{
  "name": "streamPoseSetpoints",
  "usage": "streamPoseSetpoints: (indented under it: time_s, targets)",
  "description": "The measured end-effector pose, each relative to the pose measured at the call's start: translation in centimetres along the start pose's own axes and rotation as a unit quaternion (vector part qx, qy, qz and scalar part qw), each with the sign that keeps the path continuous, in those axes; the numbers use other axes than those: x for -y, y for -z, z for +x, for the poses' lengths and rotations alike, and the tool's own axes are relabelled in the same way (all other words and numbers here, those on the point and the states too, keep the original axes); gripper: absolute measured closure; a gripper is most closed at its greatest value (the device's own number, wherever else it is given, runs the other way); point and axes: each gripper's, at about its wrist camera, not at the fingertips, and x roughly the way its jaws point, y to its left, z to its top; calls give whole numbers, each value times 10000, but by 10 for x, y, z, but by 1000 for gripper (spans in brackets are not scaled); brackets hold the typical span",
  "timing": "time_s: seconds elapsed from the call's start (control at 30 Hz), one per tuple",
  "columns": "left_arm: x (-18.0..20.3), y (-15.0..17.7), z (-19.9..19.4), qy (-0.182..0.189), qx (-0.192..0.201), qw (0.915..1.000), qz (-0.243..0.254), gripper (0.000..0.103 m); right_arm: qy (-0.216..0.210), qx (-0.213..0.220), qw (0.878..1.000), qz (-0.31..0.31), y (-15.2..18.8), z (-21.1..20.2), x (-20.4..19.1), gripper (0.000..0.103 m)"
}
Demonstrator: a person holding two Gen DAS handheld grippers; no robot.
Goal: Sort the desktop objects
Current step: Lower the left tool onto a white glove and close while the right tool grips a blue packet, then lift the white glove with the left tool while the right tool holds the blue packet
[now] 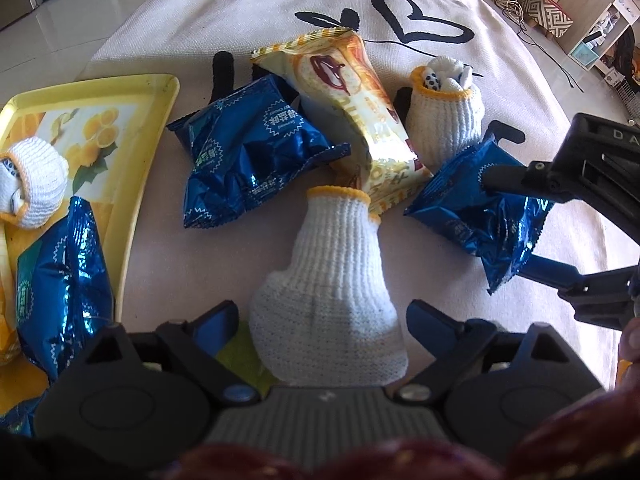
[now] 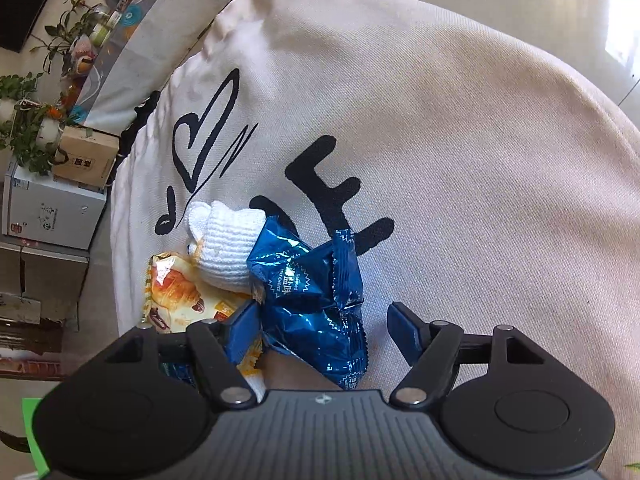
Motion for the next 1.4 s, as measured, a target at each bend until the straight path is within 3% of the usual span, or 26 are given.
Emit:
streamPoseSetpoints:
  time_s: [0.07, 0.17, 0.4, 0.57, 0.8, 0.9, 1.0, 1.1, 1.2, 1.4]
  targets:
    - [-1, 2, -1, 0, 56, 10000, 31, 15, 44, 69, 9999, -69, 0, -1, -1, 33]
    - [-3, 4, -3, -15, 126, 9999, 58, 22, -79, 79, 9998, -153, 1, -1, -5, 47]
    - [-1, 8, -10, 65, 164, 9996, 230, 35, 310, 7, 9984, -482, 4, -11, -11, 49]
    - [-2, 2, -11, 253, -13, 9995, 162, 37, 487, -86, 9961, -727, 4, -25, -4, 49]
    - [4, 12, -12, 248, -123, 9984, 490, 37, 555, -199, 9960, -664, 3, -38, 15, 48]
    - [8, 16, -12, 110, -31, 9976, 686, 28, 531, -233, 9974, -434, -1, -40, 21, 43]
    - [7, 15, -11, 103, -43, 9982, 593, 15, 418, -366, 9983, -168, 0, -37, 24, 32]
    - [8, 15, -10, 59, -67, 9985, 542, 6, 397, -461, 9981, -115, 1, -34, 25, 29]
    - [8, 14, -5, -52, -154, 9984, 544, 1, 508, -405, 9978, -140, 1, -33, 25, 27]
    - [9, 16, 1, -216, -216, 9978, 582, 1, 555, -433, 9975, -108, 0, -29, 26, 26]
